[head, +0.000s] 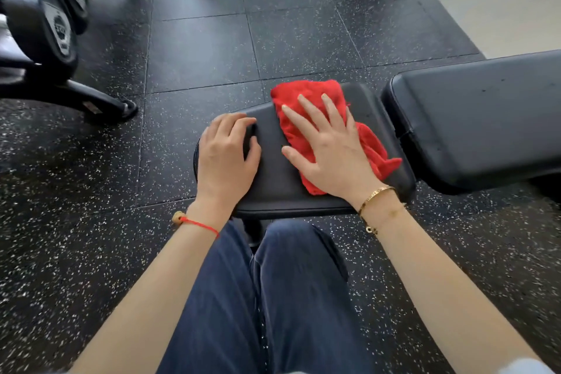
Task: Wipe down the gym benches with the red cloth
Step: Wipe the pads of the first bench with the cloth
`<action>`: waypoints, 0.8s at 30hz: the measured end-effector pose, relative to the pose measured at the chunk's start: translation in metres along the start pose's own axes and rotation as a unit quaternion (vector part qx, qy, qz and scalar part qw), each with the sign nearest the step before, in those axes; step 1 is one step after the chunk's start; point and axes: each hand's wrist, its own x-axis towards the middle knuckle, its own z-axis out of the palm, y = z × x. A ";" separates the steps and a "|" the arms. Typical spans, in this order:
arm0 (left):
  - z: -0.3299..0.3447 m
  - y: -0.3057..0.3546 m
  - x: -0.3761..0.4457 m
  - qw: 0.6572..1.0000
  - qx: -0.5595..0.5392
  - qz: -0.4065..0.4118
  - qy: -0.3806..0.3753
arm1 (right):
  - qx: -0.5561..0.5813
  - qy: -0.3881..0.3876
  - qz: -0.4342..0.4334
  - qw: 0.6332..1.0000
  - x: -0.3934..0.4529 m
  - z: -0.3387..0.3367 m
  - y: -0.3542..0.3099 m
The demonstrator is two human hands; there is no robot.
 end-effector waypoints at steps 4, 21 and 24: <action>0.002 -0.003 0.000 1.000 -0.015 -0.013 0.016 | -0.043 -0.043 0.017 0.998 0.001 0.009 0.000; 0.002 -0.005 -0.005 1.000 -0.019 0.002 0.009 | -0.024 -0.012 0.026 0.999 -0.038 0.011 0.010; 0.002 -0.004 -0.006 1.000 -0.016 0.003 0.003 | 0.007 -0.002 0.053 0.999 -0.062 0.007 0.033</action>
